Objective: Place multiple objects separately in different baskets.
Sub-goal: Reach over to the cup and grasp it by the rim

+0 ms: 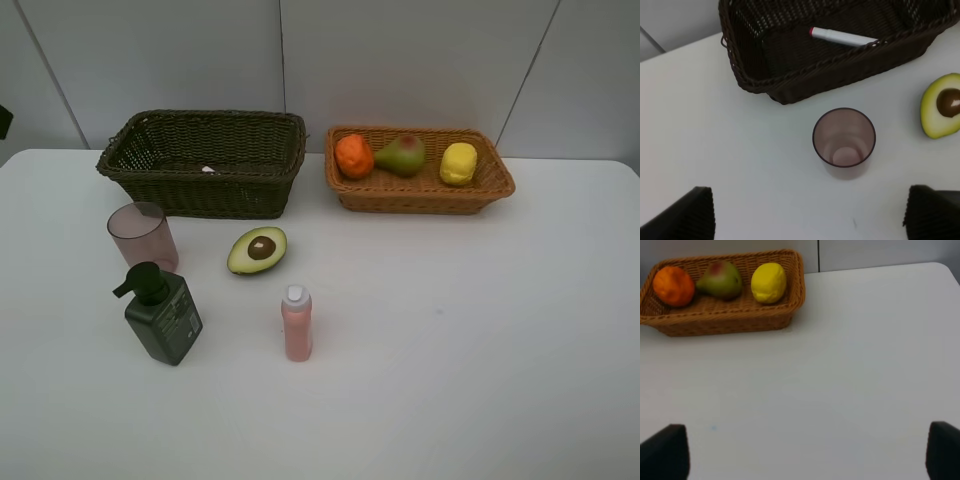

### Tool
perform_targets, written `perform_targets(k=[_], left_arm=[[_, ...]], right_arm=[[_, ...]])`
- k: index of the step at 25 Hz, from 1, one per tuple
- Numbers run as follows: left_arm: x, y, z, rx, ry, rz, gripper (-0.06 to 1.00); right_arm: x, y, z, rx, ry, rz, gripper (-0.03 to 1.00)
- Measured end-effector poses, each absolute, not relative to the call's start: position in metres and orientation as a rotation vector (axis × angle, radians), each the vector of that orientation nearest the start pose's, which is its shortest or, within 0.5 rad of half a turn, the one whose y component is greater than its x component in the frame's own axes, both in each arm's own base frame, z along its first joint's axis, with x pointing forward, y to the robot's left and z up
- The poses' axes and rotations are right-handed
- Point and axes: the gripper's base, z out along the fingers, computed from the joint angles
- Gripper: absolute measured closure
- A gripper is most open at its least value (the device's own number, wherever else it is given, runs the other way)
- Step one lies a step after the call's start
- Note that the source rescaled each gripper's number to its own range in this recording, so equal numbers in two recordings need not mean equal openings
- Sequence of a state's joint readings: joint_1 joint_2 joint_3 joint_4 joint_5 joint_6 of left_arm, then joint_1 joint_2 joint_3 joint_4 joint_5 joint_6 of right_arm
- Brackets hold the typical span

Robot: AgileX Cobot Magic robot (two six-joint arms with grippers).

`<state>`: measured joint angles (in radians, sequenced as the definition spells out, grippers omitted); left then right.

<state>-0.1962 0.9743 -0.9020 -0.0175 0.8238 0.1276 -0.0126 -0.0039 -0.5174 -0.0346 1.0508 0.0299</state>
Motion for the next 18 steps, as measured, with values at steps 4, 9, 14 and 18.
perform_targets(k=[4,9,14,18], left_arm=[[0.22,-0.045,0.32,0.311,2.455,-0.076,-0.06],[0.254,-0.051,0.286,0.31,2.589,-0.07,-0.06],[0.275,-0.055,0.255,0.319,2.668,-0.059,-0.06],[0.288,-0.058,0.239,0.318,2.677,-0.058,-0.06]], right_arm=[[-0.007,-0.003,0.283,0.045,2.011,-0.03,-0.03],[-0.007,-0.003,0.283,0.045,2.011,-0.03,-0.03],[-0.007,-0.003,0.283,0.045,2.011,-0.03,-0.03],[-0.007,-0.003,0.283,0.045,2.011,-0.03,-0.03]])
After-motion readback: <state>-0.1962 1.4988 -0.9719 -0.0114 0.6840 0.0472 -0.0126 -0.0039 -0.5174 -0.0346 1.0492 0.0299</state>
